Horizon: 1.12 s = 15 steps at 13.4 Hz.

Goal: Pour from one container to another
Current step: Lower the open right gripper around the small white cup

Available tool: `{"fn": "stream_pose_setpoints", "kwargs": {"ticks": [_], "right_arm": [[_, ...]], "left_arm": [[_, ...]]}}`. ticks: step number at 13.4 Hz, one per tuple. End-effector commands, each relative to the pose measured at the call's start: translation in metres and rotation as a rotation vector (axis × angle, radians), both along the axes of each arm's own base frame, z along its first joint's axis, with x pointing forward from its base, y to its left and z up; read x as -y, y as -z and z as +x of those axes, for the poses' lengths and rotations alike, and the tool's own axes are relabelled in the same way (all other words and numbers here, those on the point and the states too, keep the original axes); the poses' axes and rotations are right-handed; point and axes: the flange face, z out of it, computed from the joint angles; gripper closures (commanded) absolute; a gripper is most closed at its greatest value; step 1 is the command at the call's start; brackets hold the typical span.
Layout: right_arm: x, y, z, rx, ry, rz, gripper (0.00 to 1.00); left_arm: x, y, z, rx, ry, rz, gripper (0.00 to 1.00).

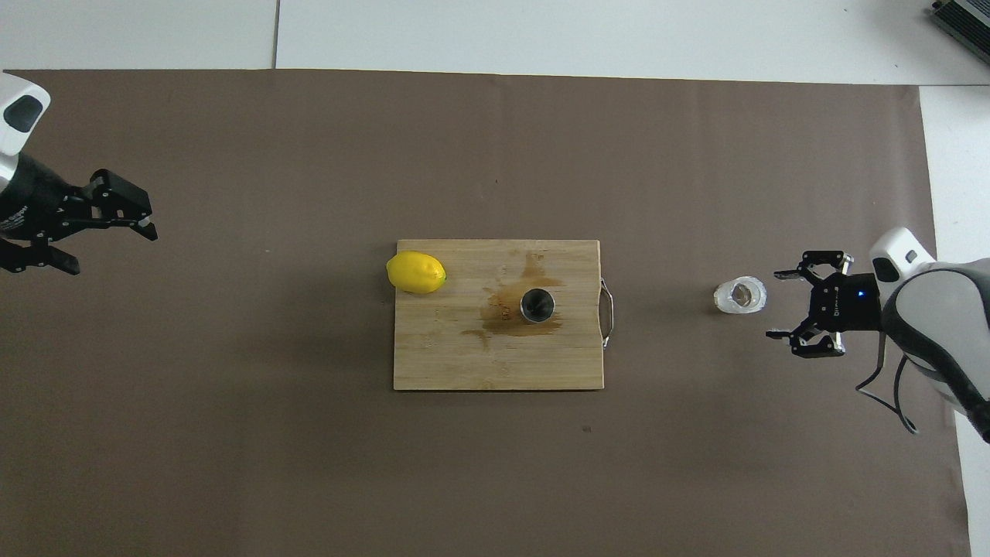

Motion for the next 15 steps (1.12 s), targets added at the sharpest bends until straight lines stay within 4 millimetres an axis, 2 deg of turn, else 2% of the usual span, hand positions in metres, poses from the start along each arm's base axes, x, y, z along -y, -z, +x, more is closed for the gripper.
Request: {"fn": "stream_pose_setpoints", "kwargs": {"ticks": [1, 5, 9, 13, 15], "right_arm": [[0.004, 0.023, 0.000, 0.038, -0.035, 0.061, 0.00], [0.017, 0.059, 0.000, 0.061, -0.079, 0.124, 0.00], [0.012, 0.060, 0.002, 0.062, -0.077, 0.166, 0.00], [0.003, 0.062, 0.002, 0.061, -0.069, 0.190, 0.00], [0.003, 0.066, 0.001, 0.060, -0.074, 0.193, 0.00]], "left_arm": [[-0.009, -0.014, -0.015, -0.007, 0.102, 0.027, 0.00], [-0.014, -0.019, -0.019, -0.012, 0.242, 0.003, 0.00], [-0.004, -0.022, -0.016, 0.012, 0.252, -0.004, 0.00], [0.025, -0.024, -0.016, 0.097, 0.309, 0.008, 0.00], [0.024, -0.027, -0.020, 0.168, 0.339, 0.019, 0.00]]}}
